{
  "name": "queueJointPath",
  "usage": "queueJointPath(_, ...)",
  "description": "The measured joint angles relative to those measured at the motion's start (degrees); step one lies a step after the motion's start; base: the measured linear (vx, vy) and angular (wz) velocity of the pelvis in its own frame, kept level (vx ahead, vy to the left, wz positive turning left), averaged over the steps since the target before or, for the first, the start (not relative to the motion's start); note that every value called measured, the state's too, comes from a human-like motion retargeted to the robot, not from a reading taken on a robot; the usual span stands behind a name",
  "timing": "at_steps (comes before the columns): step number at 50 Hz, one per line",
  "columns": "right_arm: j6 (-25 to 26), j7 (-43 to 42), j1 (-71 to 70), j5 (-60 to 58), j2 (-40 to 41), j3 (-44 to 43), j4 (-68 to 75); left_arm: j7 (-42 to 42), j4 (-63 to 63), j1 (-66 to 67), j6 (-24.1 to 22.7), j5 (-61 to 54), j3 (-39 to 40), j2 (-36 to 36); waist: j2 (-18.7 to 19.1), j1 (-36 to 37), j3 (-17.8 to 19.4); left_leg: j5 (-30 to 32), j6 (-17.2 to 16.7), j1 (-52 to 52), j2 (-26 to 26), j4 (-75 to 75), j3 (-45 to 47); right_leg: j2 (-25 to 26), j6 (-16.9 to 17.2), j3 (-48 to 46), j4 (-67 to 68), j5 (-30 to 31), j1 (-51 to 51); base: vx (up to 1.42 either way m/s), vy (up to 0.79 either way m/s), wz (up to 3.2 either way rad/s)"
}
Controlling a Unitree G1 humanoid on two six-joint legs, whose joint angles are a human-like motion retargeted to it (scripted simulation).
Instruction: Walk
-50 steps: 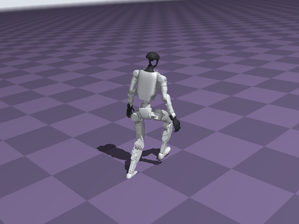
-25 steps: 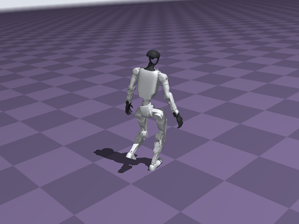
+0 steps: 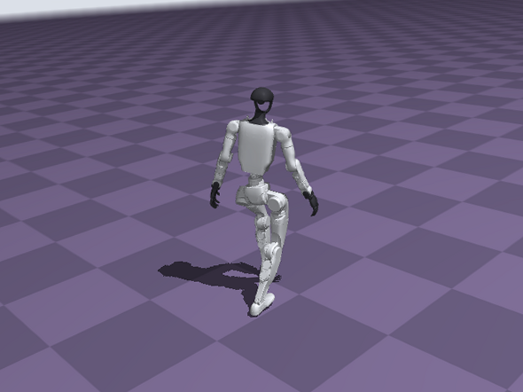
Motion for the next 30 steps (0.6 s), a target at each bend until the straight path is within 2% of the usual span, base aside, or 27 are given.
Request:
queueJointPath(5, 0.5, 0.2, 2.0, 0.5, 1.8, -0.7, 2.3, 0.0, 1.5, 1.0, 0.4, -1.5, 1.3, -1.1, -2.1, 0.5, -1.5, 1.2, 2.8, 1.8, -2.5, 6.0, 0.9, -3.5, 1.4, 0.1, 7.8, -0.6, 1.5, 0.48, 0.15, 0.26)
queueJointPath(10, 1.2, 1.3, 4.4, 1.6, 3.5, -2.5, 5.7, -0.6, 2.7, 1.5, 0.7, -3.2, 2.2, -1.8, -7.9, 0.1, -2.6, 1.4, 7.7, 7.3, -11.2, 5.6, 3.1, -10.8, 7.0, 1.8, 21.1, 8.4, 0.2, 0.49, 0.16, 0.57)
queueJointPath(15, 1.9, 2.7, 6.2, 2.8, 4.2, -4.2, 7.3, -1.4, 1.6, 2.5, 0.7, -3.0, 2.5, -2.4, -11.7, -1.5, -3.3, -0.5, 12.3, 12.5, -19.3, 2.9, 2.8, -18.5, 9.2, 3.3, 39.9, 17.6, -7.4, 0.48, 0.14, 0.64)
queueJointPath(18, 2.0, 2.4, 6.6, 3.6, 4.2, -5.2, 7.3, -1.4, 0.5, 2.7, 0.8, -2.2, 2.4, -2.4, -11.9, -2.7, -3.0, -1.6, 13.7, 16.7, -22.2, 0.4, 0.9, -21.8, 7.4, 3.4, 47.9, 16.5, -12.7, 0.52, 0.1, 0.61)
queueJointPath(22, 1.9, 1.5, 7.0, 4.0, 3.9, -6.2, 7.0, -0.9, -0.7, 2.8, 1.1, -0.6, 1.6, -2.1, -10.2, -4.5, -2.0, -3.4, 14.0, 23.5, -24.0, -2.7, -3.0, -23.9, 3.8, 2.7, 51.0, 10.3, -19.3, 0.54, 0.05, 0.6)
queueJointPath(26, 2.1, 0.8, 7.3, 3.8, 3.5, -6.6, 6.7, -0.5, -1.3, 2.7, 1.5, 0.7, 0.8, -1.8, -7.9, -6.2, -0.8, -5.9, 14.0, 29.9, -24.1, -4.7, -7.5, -23.3, 1.6, 1.6, 45.7, 4.9, -25.1, 0.53, -0.01, 0.64)
queueJointPath(30, 3.0, 0.6, 7.6, 4.1, 3.4, -6.8, 7.3, -0.3, -1.7, 2.3, 1.7, 1.5, -0.1, -1.4, -7.0, -7.6, -0.4, -7.2, 14.1, 34.9, -24.5, -7.3, -12.1, -21.4, 2.3, 2.1, 35.6, 3.1, -30.7, 0.48, -0.05, 0.8)
